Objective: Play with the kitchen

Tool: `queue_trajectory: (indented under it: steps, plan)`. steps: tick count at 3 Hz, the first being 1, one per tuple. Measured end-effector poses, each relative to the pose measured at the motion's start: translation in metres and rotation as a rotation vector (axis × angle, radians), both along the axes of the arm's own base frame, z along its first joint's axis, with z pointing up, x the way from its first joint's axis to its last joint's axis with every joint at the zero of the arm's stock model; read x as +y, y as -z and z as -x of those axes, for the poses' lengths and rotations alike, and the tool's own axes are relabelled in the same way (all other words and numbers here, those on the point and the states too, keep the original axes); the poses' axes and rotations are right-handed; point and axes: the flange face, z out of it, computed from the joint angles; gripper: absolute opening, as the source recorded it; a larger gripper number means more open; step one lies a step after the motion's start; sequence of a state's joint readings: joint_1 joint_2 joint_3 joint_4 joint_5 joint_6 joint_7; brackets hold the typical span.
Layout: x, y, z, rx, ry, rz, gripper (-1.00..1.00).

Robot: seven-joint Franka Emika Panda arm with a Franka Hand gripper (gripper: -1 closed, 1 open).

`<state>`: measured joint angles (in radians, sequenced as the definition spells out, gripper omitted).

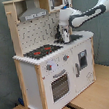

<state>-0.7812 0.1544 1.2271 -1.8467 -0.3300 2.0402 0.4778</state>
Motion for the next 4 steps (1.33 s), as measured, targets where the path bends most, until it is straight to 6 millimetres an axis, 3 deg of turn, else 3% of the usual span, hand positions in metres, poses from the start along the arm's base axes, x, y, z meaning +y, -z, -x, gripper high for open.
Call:
queue_trajectory:
  steps: [1, 2, 3, 4]
  plan:
    - [0.011, -0.019, 0.014, 0.006, 0.035, 0.06, -1.0]
    - [0.005, -0.021, 0.024, 0.036, 0.108, 0.126, -1.0]
    - [-0.009, -0.038, 0.028, 0.008, 0.192, 0.179, -1.0]
    - [0.02, -0.065, 0.028, -0.115, 0.168, 0.113, -1.0]
